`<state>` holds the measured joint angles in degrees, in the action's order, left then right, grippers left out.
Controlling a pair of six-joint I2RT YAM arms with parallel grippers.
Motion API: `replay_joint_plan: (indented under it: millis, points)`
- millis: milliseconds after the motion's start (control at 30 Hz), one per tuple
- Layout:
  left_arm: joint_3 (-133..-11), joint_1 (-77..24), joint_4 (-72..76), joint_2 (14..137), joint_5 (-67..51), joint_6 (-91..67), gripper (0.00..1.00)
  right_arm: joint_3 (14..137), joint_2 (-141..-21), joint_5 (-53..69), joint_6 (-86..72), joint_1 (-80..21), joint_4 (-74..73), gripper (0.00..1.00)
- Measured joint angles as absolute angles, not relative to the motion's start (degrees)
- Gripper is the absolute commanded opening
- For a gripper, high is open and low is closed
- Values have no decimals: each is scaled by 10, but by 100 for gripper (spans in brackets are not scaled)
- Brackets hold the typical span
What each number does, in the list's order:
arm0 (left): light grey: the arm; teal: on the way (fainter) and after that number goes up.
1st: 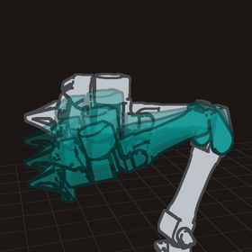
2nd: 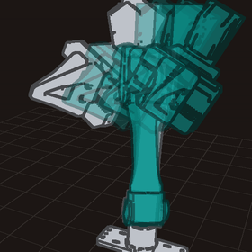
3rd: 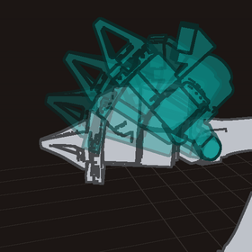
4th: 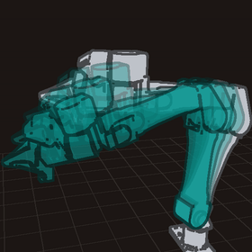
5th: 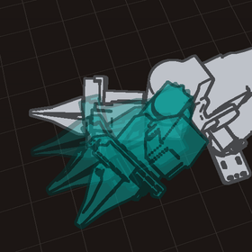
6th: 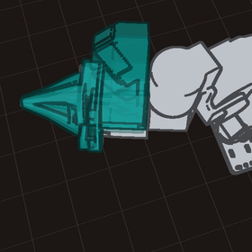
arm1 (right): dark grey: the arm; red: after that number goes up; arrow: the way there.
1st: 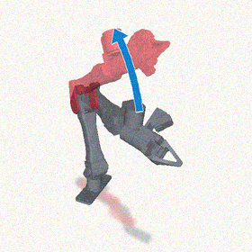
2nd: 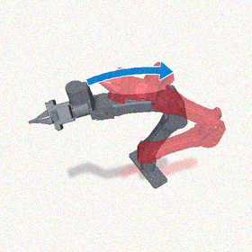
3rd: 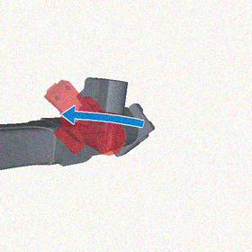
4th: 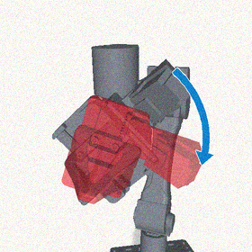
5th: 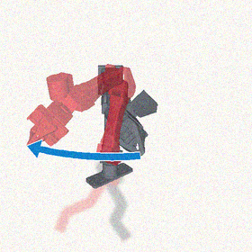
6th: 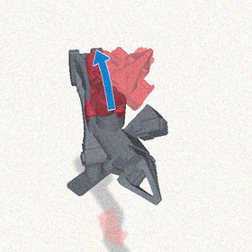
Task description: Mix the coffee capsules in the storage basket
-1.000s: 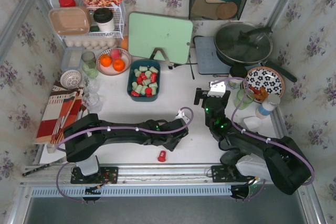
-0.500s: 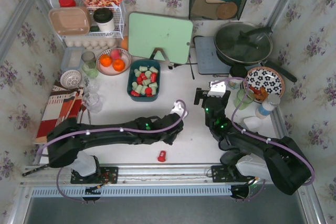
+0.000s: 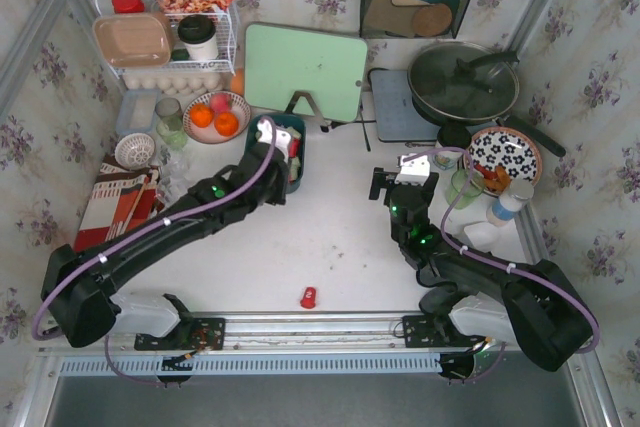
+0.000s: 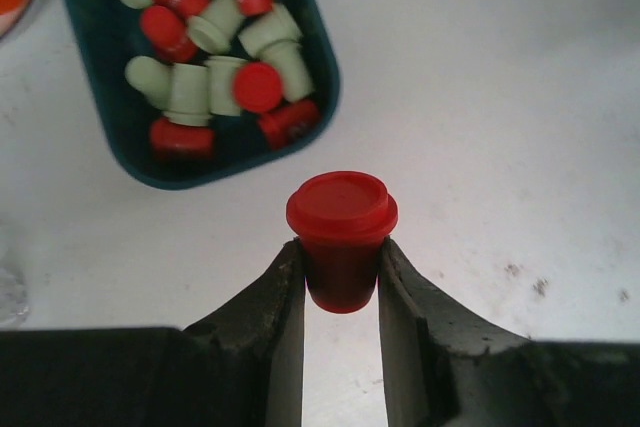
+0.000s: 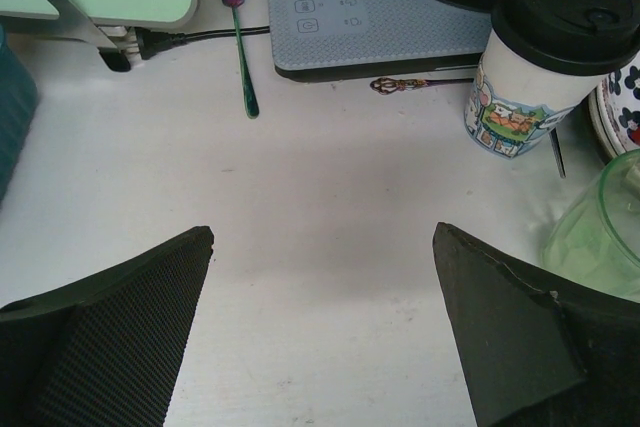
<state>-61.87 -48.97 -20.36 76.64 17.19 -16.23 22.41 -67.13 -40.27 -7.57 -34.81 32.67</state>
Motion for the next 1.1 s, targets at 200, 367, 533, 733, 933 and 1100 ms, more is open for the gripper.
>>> replay_joint_plan:
  millis: [200, 367, 533, 733, 933, 1100]
  points:
    - [-629, -413, -200, 769, 161, -152, 24, 227, -675, -402, -76, -348, 326, 100]
    - [-646, -359, -196, 808, 127, -154, 24, 232, -677, -401, -76, -348, 326, 100]
    - [-665, -311, -196, 881, 91, -167, 24, 235, -678, -401, -76, -348, 325, 100]
    - [-696, -270, -196, 957, 72, -171, 29, 237, -681, -400, -76, -348, 322, 100]
    - [-729, -262, -196, 1012, 64, -172, 46, 239, -682, -399, -76, -348, 317, 100]
    - [-731, -258, -200, 1023, 75, -173, 69, 241, -682, -396, -76, -348, 314, 100]
